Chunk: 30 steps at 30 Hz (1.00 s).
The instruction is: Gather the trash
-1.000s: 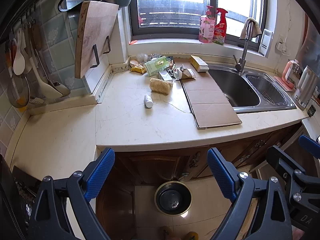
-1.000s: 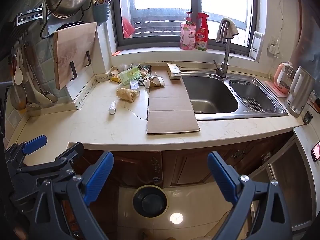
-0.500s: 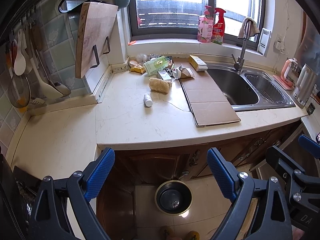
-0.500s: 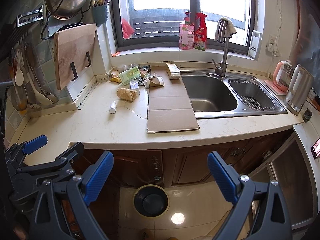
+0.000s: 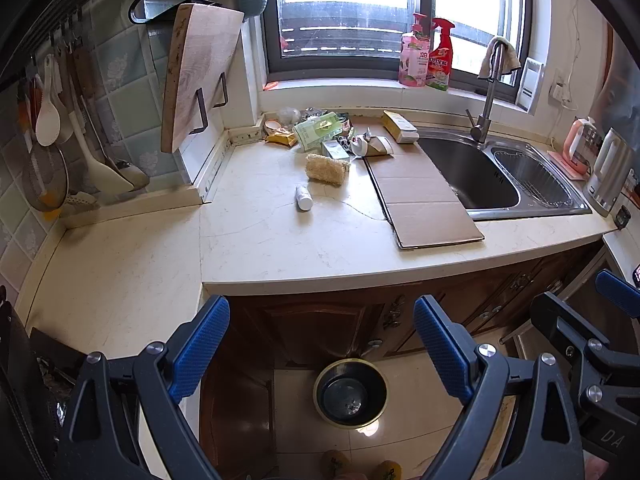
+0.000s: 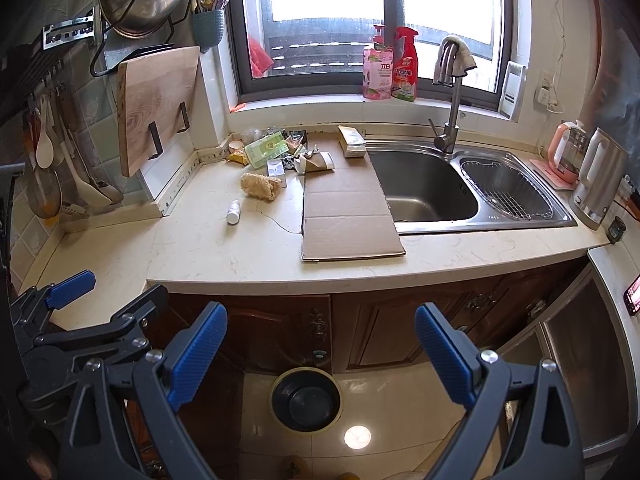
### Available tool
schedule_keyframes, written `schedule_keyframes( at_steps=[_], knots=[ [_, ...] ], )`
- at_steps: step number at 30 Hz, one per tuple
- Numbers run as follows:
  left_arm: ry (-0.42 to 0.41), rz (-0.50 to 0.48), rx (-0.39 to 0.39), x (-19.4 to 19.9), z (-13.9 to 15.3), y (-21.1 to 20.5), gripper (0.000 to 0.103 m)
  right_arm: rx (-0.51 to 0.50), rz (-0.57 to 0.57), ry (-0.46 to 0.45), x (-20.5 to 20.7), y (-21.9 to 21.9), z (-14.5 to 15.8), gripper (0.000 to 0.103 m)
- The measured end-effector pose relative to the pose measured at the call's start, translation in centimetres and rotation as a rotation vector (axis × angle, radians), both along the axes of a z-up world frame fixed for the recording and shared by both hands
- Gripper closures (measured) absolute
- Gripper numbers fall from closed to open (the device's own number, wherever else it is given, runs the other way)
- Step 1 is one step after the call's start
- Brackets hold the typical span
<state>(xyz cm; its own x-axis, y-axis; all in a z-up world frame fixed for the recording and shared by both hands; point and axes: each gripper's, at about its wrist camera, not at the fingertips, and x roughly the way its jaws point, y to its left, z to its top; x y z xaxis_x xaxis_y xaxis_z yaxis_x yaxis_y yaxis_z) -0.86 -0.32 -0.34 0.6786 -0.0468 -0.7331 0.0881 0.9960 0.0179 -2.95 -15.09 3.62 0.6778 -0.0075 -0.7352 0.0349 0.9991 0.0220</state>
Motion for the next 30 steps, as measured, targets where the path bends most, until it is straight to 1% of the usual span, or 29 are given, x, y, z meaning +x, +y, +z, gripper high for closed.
schedule_keyframes(
  at_steps=[12,19,25,30],
  knots=[
    [0.004,0.010,-0.007,-0.3,0.3,1.7,0.011,-0.007,0.006,0.008,-0.5,1.3,-0.2,0.007],
    [-0.005,0.016,0.018,-0.3,0.4,2.3,0.011,-0.004,0.008,0.011,-0.4,2.0,-0.2,0.007],
    [-0.018,0.020,0.024,-0.3,0.7,2.7,0.011,-0.009,0.009,0.012,-0.2,2.6,-0.1,0.007],
    [-0.042,0.029,0.035,-0.3,1.2,3.1,0.011,-0.011,0.013,0.010,0.0,3.0,0.1,0.007]
  ],
)
